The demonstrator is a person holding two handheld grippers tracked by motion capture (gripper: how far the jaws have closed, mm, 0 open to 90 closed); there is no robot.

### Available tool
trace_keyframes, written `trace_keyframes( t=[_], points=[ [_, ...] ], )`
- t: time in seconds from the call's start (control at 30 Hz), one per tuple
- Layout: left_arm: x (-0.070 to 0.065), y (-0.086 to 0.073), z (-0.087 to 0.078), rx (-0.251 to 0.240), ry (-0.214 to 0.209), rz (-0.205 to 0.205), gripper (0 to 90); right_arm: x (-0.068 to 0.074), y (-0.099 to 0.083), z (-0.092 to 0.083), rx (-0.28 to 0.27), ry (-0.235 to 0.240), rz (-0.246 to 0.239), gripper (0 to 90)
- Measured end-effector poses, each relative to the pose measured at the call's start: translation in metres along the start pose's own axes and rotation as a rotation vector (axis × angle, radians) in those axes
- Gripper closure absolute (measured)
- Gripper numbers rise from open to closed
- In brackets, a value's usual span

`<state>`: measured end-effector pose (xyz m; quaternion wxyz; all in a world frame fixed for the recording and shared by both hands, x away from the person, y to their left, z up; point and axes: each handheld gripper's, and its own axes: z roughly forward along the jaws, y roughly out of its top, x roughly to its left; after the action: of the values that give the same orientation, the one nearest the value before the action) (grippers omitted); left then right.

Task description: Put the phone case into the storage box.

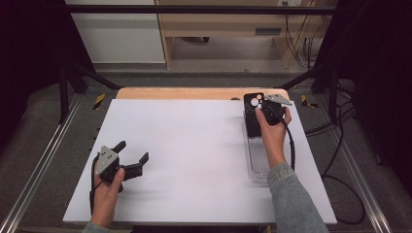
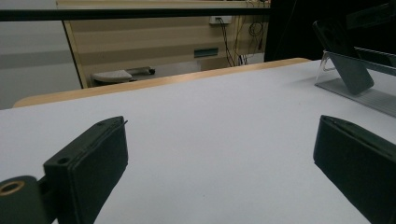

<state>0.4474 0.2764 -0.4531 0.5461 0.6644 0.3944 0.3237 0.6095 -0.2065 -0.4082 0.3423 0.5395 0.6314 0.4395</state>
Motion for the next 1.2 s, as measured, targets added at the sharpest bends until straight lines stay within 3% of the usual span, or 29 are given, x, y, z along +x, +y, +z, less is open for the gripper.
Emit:
trace_keyframes(
  t=[0.6, 1.2],
  points=[
    [0.004, 0.0, -0.007, -0.001, 0.005, 0.012, 3.3, 0.004, 0.01, -0.018, -0.034, 0.05, -0.011, 7.8],
    [0.011, -0.001, -0.024, -0.005, 0.004, 0.026, 3.2, 0.002, 0.02, -0.041, -0.069, 0.098, 0.0, 7.8]
  ],
)
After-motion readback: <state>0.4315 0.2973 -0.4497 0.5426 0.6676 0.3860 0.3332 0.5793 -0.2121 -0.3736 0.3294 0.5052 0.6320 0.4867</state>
